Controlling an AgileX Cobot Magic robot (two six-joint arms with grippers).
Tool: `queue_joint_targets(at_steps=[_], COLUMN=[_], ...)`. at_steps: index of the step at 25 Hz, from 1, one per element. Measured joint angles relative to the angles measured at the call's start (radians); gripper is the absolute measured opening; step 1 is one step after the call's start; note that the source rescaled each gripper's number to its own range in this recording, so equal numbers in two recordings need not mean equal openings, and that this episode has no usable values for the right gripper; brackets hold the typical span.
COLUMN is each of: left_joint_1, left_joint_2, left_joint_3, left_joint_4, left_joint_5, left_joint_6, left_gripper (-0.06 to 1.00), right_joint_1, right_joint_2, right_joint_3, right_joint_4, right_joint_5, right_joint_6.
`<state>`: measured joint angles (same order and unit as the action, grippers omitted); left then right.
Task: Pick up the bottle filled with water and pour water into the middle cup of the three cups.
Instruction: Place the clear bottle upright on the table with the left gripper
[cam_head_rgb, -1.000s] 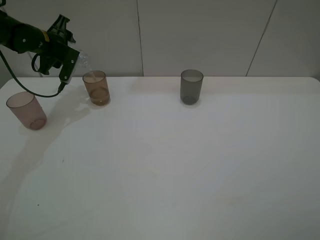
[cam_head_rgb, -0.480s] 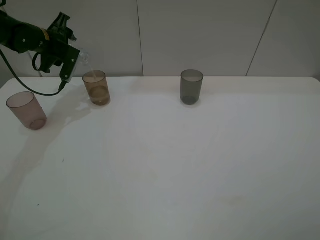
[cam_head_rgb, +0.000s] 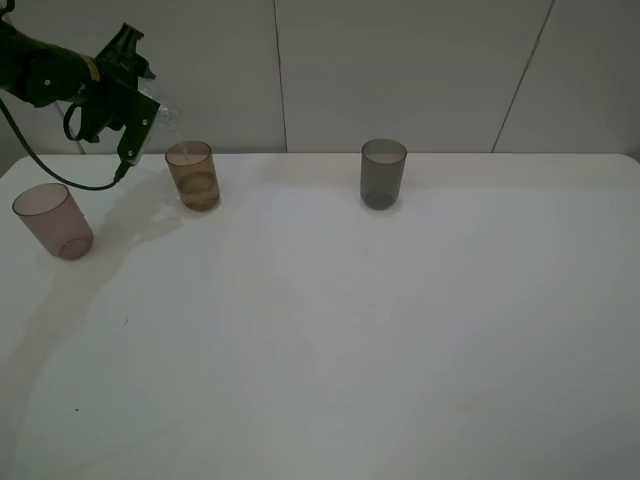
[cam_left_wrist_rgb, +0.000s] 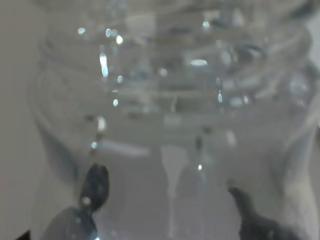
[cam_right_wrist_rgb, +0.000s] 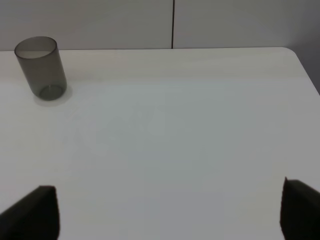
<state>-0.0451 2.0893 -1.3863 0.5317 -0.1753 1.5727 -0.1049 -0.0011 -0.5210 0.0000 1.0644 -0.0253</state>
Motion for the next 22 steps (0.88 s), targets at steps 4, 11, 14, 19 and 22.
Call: queue_joint_targets(at_steps=[4, 11, 14, 19, 22], left_joint_1=[0.0, 0.0, 0.0, 0.0, 0.0], left_joint_2=[0.0, -0.001, -0.001, -0.001, -0.001], left_joint_3=[0.0, 0.0, 0.0, 0.0, 0.0], left_joint_4=[0.013, 0.027, 0.051, 0.067, 0.068], left_joint_5=[-0.009, -0.024, -0.029, -0.046, -0.057], left_joint_6=[0.001, 0.001, 0.001, 0.001, 0.001], left_gripper=[0.01, 0.01, 0.01, 0.01, 0.01], right_joint_1=[0.0, 0.0, 0.0, 0.0, 0.0], right_joint_2=[0.0, 0.0, 0.0, 0.0, 0.0], right_joint_3=[0.0, 0.0, 0.0, 0.0, 0.0], right_joint_4=[0.0, 0.0, 0.0, 0.0, 0.0], right_joint_5=[0.0, 0.0, 0.0, 0.0, 0.0], right_joint_6=[0.0, 0.0, 0.0, 0.0, 0.0])
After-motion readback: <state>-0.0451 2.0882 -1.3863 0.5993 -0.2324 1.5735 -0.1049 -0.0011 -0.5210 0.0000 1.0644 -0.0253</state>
